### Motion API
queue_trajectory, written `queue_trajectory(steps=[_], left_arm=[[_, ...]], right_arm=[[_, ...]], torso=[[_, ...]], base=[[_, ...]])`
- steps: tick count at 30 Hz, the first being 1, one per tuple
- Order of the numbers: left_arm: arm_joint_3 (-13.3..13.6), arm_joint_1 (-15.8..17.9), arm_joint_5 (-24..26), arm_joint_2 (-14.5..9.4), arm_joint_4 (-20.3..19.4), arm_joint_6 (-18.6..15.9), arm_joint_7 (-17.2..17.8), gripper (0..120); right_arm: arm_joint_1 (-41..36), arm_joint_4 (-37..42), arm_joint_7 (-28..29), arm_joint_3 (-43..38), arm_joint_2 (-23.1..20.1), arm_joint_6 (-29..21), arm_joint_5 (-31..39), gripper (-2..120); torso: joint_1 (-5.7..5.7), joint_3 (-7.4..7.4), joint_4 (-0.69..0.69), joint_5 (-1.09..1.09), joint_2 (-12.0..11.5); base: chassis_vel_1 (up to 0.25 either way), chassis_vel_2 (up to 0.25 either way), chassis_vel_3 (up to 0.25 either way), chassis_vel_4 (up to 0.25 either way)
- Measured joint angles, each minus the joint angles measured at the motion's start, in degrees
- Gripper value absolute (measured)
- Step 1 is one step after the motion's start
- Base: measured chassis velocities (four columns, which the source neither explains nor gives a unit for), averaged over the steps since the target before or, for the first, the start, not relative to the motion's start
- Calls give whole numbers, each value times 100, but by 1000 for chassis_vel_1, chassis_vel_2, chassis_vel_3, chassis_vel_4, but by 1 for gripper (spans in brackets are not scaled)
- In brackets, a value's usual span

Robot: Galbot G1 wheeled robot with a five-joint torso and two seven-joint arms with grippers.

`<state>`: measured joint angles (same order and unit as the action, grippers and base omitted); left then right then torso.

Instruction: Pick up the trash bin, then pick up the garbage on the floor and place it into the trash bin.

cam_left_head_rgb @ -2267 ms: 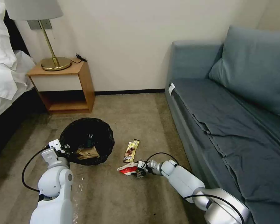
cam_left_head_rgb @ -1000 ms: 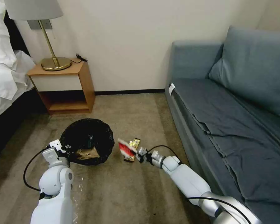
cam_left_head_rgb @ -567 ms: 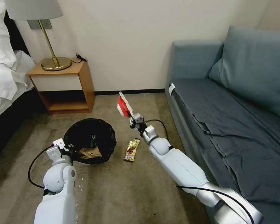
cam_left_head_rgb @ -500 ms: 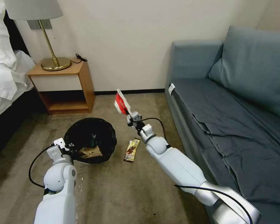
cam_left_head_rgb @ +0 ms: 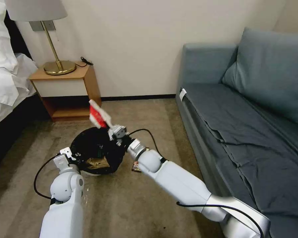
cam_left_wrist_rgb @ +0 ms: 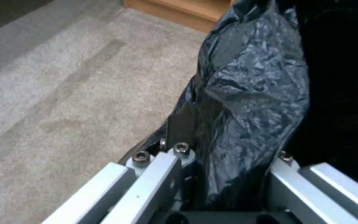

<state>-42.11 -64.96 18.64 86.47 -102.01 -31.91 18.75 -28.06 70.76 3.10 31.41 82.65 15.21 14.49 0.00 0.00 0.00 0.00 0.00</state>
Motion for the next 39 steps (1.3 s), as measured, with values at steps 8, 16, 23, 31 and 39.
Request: queue_trajectory(steps=[8, 16, 23, 31, 39], left_arm=[[3, -60, -9, 48, -40, 26, 0, 2], [28, -67, -29, 99, -104, 31, -2, 2], [76, -47, -77, 93, -130, 2, -2, 2], [75, -78, -111, 56, -169, -62, -2, 2], [71, -45, -110, 29, -171, -80, -2, 2]], right_arm=[[-133, -338, -30, 280, 11, 61, -200, 0], [-272, -444, -15, 208, 10, 0, -307, 5], [-333, -420, -16, 66, 9, -14, -358, 32], [-485, -385, 24, -46, 17, -108, -411, 59], [-545, -346, 38, -291, -13, -124, -425, 89]], torso=[[0, 0, 0, 0, 0], [0, 0, 0, 1, 0], [0, 0, -1, 1, 0], [0, 0, 0, 1, 0], [0, 0, 0, 1, 0]], base=[[0, 0, 0, 0], [0, 0, 0, 0], [0, 0, 0, 0], [0, 0, 0, 0], [0, 0, 0, 0]])
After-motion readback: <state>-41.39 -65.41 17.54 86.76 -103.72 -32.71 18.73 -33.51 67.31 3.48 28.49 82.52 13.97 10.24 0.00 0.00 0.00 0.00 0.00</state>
